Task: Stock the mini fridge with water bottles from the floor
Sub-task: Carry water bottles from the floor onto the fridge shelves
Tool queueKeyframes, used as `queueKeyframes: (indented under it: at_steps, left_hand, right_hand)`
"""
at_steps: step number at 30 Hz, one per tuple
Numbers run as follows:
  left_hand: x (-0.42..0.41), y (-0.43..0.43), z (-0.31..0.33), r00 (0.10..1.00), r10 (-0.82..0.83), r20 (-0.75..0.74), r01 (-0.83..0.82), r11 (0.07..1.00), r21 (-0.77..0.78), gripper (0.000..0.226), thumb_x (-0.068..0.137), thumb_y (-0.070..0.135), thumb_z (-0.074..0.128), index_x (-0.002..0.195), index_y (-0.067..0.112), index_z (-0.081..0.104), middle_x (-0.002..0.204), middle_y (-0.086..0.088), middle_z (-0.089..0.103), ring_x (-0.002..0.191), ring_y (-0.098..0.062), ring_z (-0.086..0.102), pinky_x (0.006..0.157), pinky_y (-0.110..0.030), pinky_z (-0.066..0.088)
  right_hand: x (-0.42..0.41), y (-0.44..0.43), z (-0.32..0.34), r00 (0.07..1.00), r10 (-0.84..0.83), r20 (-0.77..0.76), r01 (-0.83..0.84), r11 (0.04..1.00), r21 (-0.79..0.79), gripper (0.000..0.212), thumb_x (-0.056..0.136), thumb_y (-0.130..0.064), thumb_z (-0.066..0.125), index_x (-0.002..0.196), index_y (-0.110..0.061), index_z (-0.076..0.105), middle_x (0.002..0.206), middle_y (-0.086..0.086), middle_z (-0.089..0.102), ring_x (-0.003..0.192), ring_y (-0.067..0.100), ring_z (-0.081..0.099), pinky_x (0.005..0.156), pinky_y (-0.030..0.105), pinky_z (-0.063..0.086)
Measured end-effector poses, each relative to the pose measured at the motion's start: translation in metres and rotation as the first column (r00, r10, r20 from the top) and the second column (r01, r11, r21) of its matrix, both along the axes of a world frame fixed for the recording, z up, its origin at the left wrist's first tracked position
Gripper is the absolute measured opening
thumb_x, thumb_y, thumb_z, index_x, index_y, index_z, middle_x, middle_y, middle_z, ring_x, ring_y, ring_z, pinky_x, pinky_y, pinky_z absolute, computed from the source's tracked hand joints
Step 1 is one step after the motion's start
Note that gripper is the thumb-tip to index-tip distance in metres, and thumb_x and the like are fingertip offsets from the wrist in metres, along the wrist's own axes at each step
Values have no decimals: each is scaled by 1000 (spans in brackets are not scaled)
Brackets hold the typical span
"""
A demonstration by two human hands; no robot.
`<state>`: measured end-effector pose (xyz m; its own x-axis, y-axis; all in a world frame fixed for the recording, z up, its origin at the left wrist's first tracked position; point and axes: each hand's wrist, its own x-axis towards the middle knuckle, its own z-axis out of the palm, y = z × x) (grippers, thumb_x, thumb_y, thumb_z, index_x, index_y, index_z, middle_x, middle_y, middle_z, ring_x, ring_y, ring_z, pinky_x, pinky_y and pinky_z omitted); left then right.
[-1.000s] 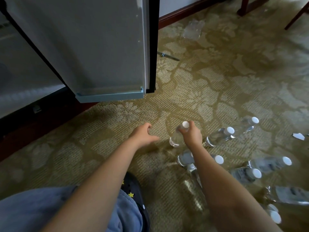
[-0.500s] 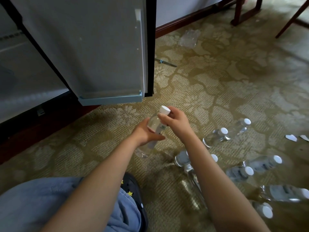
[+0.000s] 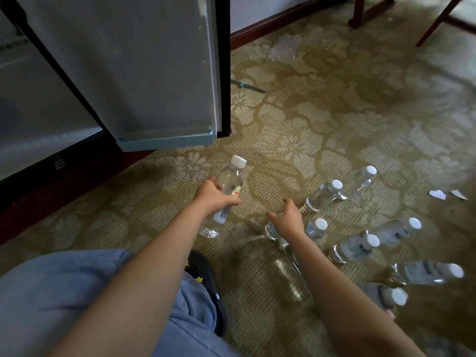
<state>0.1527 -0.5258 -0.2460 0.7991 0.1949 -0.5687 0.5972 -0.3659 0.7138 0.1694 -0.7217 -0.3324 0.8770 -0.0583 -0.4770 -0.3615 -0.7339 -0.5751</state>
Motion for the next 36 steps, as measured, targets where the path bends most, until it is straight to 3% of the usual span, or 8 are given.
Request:
queueKeyframes:
  at_steps: [2, 5, 10, 14, 20, 23, 29, 36]
  left_hand:
    - [-1, 0, -3, 1000, -9, -9, 9, 1000, 6, 61, 69, 22, 82, 119, 11, 49, 106, -3, 54, 96, -19, 52, 80, -30, 41]
    - [-6, 2, -11, 999, -34, -24, 35, 999, 26, 65, 66, 22, 84, 120, 12, 49, 111, -4, 57, 100, -21, 54, 81, -30, 42]
    - [-7, 2, -19, 999, -19, -38, 19, 1000, 18, 63, 64, 23, 85, 117, 14, 52, 109, -2, 59, 102, -22, 55, 84, -33, 44]
    - [-7, 2, -21, 999, -13, -52, 15, 999, 34, 68, 63, 22, 86, 120, 12, 50, 111, -4, 58, 101, -21, 55, 84, -31, 44]
    - [-5, 0, -18, 1000, -10, -28, 10, 1000, 10, 63, 65, 22, 84, 117, 15, 50, 108, -1, 58, 98, -20, 55, 82, -32, 45]
    - [-5, -3, -14, 1000, 6, -6, -6, 1000, 9, 58, 65, 21, 84, 110, 18, 48, 104, 0, 56, 96, -19, 54, 82, -31, 44]
    - [-1, 3, 15, 989, 51, 137, -57, 998, 37, 52, 65, 24, 84, 100, 20, 47, 91, 5, 54, 88, -17, 55, 68, -24, 42]
    - [3, 43, 93, 910, 177, 376, -185, 983, -15, 57, 66, 22, 85, 111, 13, 51, 91, 7, 56, 88, -13, 55, 73, -20, 43]
  right_hand:
    - [-3, 4, -14, 997, -72, -30, 72, 997, 5, 85, 84, -31, 71, 149, -10, 22, 153, 11, 33, 136, 29, 37, 110, 42, 35]
    - [-6, 9, -24, 940, -339, -38, 341, 931, 131, 91, 81, -23, 75, 151, -18, 17, 149, 10, 39, 133, 31, 43, 105, 42, 38]
    - [-10, 10, -44, 823, -562, -86, 561, 777, 286, 90, 74, -18, 81, 147, -22, 28, 137, 8, 52, 127, 30, 48, 101, 39, 39]
    - [-21, 12, -56, 873, -480, -82, 486, 845, 225, 60, 69, -20, 84, 119, -20, 52, 100, -3, 61, 99, 21, 58, 78, 27, 39]
    - [-5, 13, -44, 851, -519, -80, 524, 829, 194, 42, 77, -22, 71, 112, -20, 48, 96, -1, 56, 91, 23, 54, 76, 30, 39]
    - [-2, 15, -31, 816, -574, -61, 568, 780, 261, 46, 77, -31, 72, 111, -20, 44, 98, -1, 56, 93, 24, 56, 78, 33, 42]
    - [17, 32, 20, 841, -541, 22, 452, 724, 521, 59, 64, -26, 86, 112, -27, 51, 105, -5, 62, 100, 20, 59, 93, 40, 47]
    - [36, 81, 118, 920, -375, 114, 177, 657, 733, 61, 70, -20, 82, 124, -14, 53, 116, 3, 64, 104, 21, 62, 93, 40, 50]
